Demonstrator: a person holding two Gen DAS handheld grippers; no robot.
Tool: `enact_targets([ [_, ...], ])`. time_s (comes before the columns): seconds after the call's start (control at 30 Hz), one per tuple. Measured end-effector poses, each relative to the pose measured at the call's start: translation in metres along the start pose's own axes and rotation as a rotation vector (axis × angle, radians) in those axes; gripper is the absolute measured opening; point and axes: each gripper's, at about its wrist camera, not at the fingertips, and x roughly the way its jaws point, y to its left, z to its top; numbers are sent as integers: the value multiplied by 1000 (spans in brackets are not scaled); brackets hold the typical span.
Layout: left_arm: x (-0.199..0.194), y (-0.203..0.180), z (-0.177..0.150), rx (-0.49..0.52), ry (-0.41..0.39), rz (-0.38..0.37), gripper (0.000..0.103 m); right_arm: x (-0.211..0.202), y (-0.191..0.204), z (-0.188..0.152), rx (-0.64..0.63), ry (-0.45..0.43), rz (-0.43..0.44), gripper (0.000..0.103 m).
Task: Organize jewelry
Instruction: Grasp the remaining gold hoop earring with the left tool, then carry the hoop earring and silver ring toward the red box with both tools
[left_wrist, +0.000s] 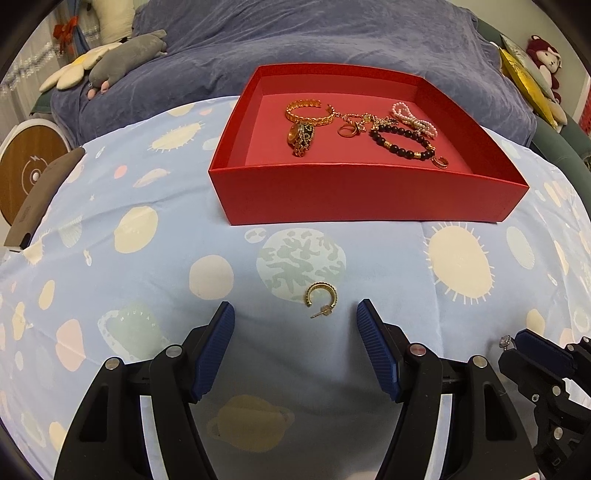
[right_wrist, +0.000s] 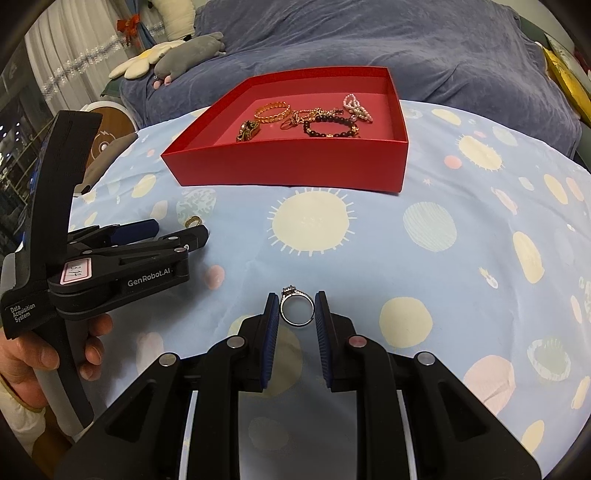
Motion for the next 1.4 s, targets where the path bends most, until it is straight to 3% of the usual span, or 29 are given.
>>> enact_targets([
  [0.1, 1, -2, 1, -4, -14, 6, 64, 0, -1, 0, 3, 1, 0, 19],
  [0.8, -2, -7, 3, 21, -37, -24, 14, 4, 1, 1, 7, 8, 6, 19],
  [1.4, -15, 14, -10, -13, -18, -132, 14, 6, 6, 2, 0, 8, 11, 19],
])
